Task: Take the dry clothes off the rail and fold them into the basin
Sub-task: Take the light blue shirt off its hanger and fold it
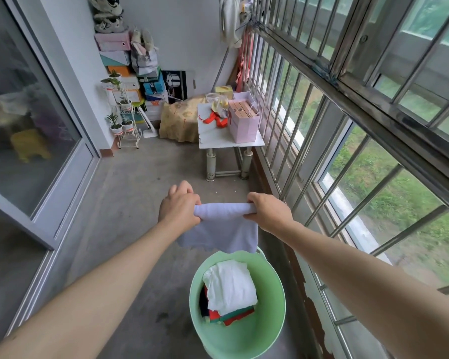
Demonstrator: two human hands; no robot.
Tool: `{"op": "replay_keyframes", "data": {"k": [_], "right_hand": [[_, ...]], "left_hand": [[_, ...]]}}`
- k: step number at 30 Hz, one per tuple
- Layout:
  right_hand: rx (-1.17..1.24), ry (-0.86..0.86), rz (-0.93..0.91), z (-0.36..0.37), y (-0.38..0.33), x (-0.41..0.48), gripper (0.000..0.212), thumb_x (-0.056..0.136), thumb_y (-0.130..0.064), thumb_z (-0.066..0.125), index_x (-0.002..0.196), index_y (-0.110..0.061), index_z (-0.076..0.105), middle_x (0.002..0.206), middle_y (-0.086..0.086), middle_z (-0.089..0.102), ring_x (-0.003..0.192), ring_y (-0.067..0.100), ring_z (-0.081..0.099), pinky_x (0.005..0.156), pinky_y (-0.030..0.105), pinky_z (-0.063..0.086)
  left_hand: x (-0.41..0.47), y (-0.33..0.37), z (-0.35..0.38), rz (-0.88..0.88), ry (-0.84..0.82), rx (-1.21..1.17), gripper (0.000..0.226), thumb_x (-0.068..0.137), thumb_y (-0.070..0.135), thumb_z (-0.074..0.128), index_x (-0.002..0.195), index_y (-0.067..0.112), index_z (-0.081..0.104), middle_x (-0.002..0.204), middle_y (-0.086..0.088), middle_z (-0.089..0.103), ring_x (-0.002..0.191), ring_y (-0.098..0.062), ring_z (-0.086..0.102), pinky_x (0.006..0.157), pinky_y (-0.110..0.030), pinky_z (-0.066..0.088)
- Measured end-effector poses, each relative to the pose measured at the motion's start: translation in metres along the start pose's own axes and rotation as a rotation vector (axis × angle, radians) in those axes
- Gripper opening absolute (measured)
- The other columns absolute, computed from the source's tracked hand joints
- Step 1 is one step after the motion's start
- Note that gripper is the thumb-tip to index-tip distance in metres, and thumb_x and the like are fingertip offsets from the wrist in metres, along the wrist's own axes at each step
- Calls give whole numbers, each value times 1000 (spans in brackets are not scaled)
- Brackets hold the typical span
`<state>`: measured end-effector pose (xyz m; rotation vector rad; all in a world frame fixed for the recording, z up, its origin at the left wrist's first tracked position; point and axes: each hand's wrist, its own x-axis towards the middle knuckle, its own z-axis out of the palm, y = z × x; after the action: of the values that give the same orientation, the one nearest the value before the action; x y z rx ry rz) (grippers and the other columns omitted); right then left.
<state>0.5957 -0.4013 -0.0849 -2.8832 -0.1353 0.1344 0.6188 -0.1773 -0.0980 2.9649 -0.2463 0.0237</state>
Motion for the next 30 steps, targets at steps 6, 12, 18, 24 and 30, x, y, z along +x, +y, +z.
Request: {"op": "replay_keyframes", "data": {"k": [6, 12, 18, 24, 30], "right_hand": [[682, -281, 238, 25, 12, 0, 16, 91, -5, 43, 80, -14, 35, 86, 14, 56, 73, 35, 71, 65, 44, 59], [1034, -438, 321, 56, 44, 10, 11, 91, -1, 50, 92, -9, 43, 91, 16, 57, 87, 32, 66, 74, 39, 54], [1352, -524, 454, 77, 87, 20, 32, 67, -19, 51, 96, -10, 62, 93, 11, 60, 82, 21, 61, 70, 29, 37], [1369, -598, 671, 127, 119, 32, 41, 90, -52, 50, 106, -15, 58, 102, 5, 64, 96, 26, 65, 94, 38, 41], [1113, -532, 566, 188, 133, 39, 25, 82, 1, 61, 66, -13, 48, 73, 12, 49, 71, 23, 47, 65, 32, 42]], "left_hand": [[-8, 7, 30, -13, 3, 6, 8, 78, 21, 57, 84, 25, 54, 103, 9, 50, 99, -21, 44, 61, -28, 40], [-15, 24, 56, -405, -327, -742, 21, 71, 11, 66, 70, 19, 47, 70, -1, 51, 61, -23, 55, 58, -36, 55], [-20, 48, 102, -325, -266, -830, 35, 44, 38, 64, 64, 16, 46, 73, -2, 54, 69, -15, 41, 61, -27, 35], [-21, 65, 153, -280, -248, -730, 26, 47, 29, 64, 58, 23, 42, 95, -19, 61, 96, -26, 58, 71, -31, 42], [-33, 52, 219, -440, -251, -824, 25, 50, 20, 61, 60, 22, 38, 88, -12, 67, 71, -16, 42, 61, -26, 37]]}}
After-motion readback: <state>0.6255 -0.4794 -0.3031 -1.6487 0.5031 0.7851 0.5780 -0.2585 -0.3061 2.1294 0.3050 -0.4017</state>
